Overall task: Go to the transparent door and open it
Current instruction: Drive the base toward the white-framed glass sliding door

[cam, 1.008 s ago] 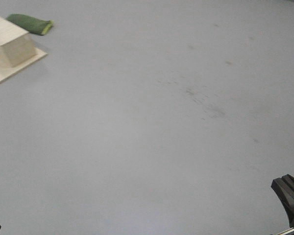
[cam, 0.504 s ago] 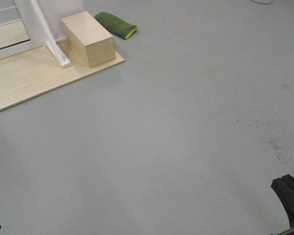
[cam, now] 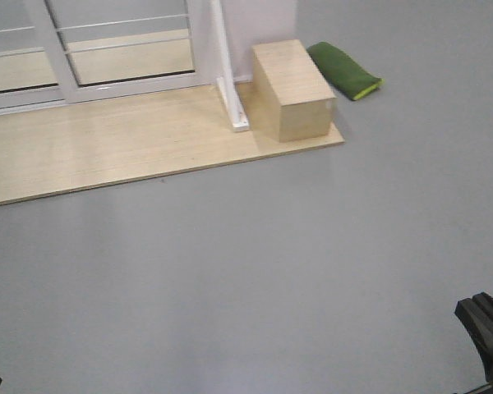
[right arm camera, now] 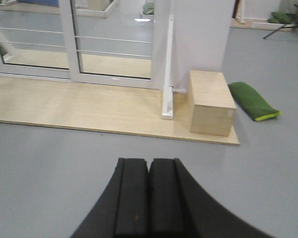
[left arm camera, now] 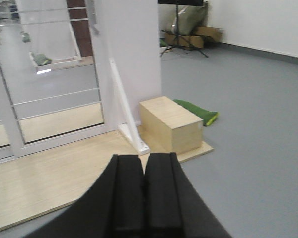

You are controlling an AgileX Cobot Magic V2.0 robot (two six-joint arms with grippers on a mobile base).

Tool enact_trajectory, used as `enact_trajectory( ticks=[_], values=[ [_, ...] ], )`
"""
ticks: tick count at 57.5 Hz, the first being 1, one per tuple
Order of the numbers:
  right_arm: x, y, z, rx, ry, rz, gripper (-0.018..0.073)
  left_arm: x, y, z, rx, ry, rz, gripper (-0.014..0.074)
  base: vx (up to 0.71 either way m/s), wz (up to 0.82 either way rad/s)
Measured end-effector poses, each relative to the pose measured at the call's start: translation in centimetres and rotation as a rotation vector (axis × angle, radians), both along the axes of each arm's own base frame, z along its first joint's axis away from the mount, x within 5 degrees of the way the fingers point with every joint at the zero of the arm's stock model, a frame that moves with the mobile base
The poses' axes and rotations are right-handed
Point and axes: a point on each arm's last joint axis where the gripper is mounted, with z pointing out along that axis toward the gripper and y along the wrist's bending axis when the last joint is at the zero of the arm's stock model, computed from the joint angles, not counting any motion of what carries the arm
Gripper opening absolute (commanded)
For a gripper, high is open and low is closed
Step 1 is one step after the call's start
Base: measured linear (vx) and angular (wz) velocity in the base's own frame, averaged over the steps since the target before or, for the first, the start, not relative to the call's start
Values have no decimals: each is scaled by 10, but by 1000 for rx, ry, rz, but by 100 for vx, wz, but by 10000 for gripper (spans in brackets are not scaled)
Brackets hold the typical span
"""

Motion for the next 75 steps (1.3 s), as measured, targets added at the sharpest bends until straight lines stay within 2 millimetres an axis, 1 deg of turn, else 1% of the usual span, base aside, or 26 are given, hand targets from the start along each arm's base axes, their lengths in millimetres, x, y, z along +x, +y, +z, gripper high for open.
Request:
enact_trajectory(
  ticks=[16, 30, 42, 75],
  values=[
    [0, 0, 0, 0, 0, 0, -6, 0, 0, 0, 0, 0, 0, -6, 49, 69],
    [0, 0, 0, 0, 0, 0, -6, 0, 0, 0, 0, 0, 0, -6, 50, 42],
    [0, 0, 0, 0, 0, 0, -6, 0, 0, 0, 0, 0, 0, -6, 52, 12],
    [0, 0, 0, 0, 0, 0, -6, 0, 0, 0, 0, 0, 0, -6, 53, -3]
  ],
)
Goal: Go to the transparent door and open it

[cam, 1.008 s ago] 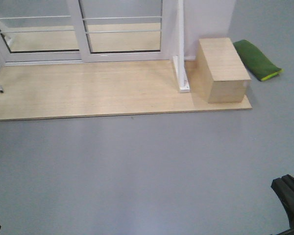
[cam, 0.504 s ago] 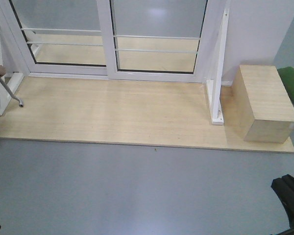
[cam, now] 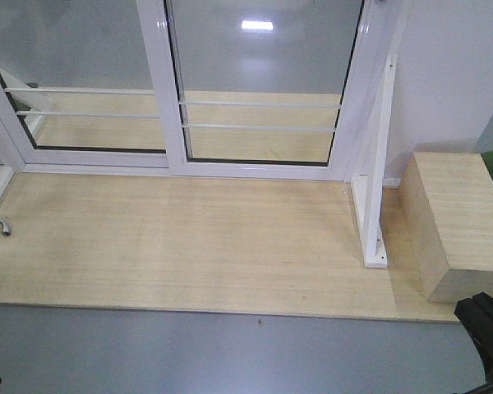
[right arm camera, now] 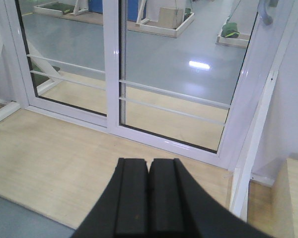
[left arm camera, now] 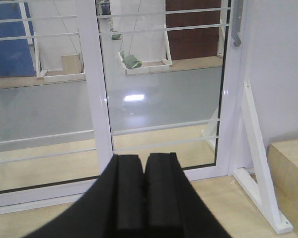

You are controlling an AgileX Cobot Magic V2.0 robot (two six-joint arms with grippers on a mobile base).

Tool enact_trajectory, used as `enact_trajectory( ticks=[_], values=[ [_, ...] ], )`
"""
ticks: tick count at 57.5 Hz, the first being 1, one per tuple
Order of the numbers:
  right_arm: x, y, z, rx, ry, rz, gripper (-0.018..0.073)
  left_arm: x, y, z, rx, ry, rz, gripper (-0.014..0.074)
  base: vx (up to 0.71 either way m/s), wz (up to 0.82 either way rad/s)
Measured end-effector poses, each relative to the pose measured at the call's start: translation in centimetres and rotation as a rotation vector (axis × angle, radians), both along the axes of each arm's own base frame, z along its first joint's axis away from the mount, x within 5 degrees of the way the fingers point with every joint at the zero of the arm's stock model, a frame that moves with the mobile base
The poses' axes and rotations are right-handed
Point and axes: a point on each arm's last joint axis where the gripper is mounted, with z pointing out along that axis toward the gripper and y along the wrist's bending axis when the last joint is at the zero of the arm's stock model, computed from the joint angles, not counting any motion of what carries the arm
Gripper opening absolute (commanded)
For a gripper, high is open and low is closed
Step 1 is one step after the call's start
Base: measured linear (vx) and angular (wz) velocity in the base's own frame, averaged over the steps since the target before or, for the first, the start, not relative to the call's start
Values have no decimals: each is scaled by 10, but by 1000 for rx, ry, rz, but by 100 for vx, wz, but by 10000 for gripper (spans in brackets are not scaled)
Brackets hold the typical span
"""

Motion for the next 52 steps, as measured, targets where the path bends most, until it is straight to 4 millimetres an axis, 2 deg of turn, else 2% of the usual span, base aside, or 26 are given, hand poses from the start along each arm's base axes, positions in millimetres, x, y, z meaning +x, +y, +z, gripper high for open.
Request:
enact_trajectory(
  ticks=[29, 52],
  values=[
    [0, 0, 0, 0, 0, 0, -6, 0, 0, 0, 0, 0, 0, -6, 51, -7],
    [0, 0, 0, 0, 0, 0, -6, 0, 0, 0, 0, 0, 0, -6, 39, -10]
  ],
)
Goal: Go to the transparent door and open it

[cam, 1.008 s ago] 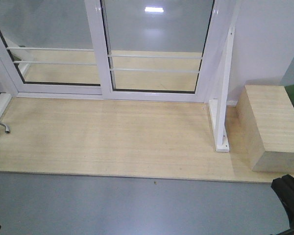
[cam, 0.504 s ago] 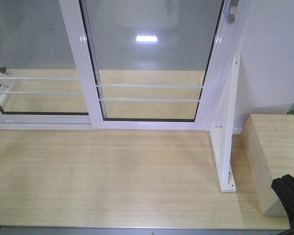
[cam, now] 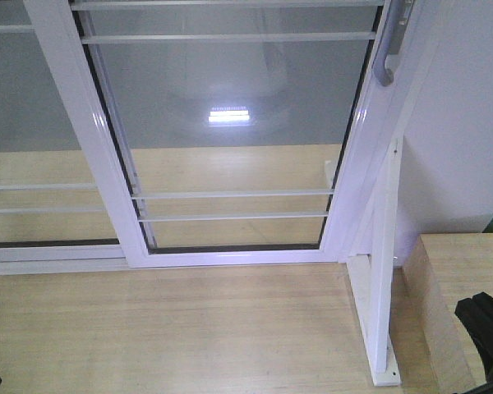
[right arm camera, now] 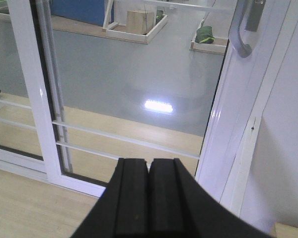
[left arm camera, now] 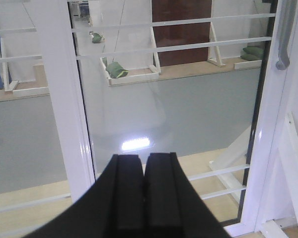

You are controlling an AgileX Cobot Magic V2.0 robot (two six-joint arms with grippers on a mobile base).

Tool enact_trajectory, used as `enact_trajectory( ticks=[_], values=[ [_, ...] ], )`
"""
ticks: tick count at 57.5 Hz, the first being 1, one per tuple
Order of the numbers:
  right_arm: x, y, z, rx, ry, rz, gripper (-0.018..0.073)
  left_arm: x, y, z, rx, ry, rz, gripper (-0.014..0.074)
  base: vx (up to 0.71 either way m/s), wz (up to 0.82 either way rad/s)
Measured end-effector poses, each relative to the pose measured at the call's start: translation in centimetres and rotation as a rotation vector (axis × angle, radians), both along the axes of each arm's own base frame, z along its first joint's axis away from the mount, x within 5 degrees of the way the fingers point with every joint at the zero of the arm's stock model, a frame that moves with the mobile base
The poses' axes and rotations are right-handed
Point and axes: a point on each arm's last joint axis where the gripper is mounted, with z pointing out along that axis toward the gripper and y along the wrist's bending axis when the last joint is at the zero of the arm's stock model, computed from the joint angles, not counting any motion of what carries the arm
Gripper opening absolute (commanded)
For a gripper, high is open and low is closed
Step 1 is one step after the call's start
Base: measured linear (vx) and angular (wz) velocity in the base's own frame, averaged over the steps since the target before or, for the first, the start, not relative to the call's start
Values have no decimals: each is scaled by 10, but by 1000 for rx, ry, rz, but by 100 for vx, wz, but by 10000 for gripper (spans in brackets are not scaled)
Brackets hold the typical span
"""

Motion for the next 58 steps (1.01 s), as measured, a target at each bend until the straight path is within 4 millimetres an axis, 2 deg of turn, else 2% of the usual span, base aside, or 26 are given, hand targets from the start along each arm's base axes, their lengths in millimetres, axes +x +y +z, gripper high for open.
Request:
enact_trajectory(
  ticks=[24, 58],
  values=[
    [0, 0, 0, 0, 0, 0, -6, 0, 0, 0, 0, 0, 0, -6, 23, -3],
    [0, 0, 0, 0, 0, 0, -6, 0, 0, 0, 0, 0, 0, -6, 5, 0]
  ],
)
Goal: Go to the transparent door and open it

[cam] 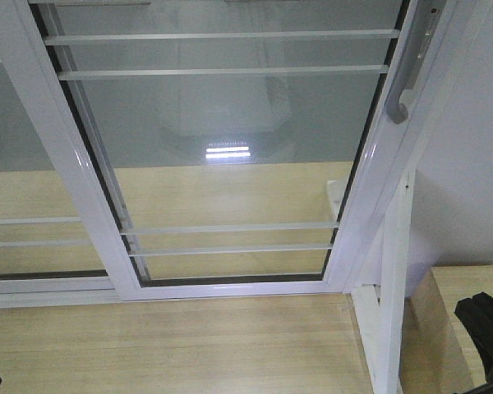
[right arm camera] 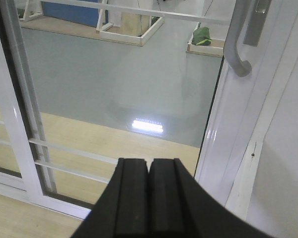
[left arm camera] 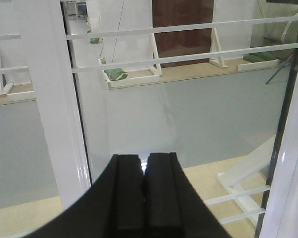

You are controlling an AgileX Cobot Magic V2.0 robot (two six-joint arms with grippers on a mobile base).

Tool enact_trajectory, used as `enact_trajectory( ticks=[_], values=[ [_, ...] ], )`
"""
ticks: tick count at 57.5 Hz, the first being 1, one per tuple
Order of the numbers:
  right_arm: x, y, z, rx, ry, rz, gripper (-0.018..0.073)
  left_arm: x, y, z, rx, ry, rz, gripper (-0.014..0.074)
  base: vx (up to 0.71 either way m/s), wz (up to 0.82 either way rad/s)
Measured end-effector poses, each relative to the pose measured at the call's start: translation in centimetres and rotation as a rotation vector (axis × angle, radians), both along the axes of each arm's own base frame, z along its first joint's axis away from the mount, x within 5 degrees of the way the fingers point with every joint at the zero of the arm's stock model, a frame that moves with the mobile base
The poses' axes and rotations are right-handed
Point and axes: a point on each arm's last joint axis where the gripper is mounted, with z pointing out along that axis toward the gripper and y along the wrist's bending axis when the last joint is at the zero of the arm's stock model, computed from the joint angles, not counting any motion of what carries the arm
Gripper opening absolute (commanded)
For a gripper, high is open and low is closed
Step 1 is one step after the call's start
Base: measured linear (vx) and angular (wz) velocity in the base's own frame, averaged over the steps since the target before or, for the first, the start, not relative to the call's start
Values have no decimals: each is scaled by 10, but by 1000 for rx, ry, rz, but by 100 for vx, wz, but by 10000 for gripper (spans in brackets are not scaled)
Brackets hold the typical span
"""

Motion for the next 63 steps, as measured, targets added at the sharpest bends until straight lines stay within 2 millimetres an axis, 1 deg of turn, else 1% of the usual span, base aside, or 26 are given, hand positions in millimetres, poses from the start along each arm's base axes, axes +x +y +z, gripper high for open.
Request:
enact_trajectory(
  ticks=[63],
  values=[
    [0, 0, 0, 0, 0, 0, -6, 0, 0, 0, 0, 0, 0, -6, 3, 0]
  ],
)
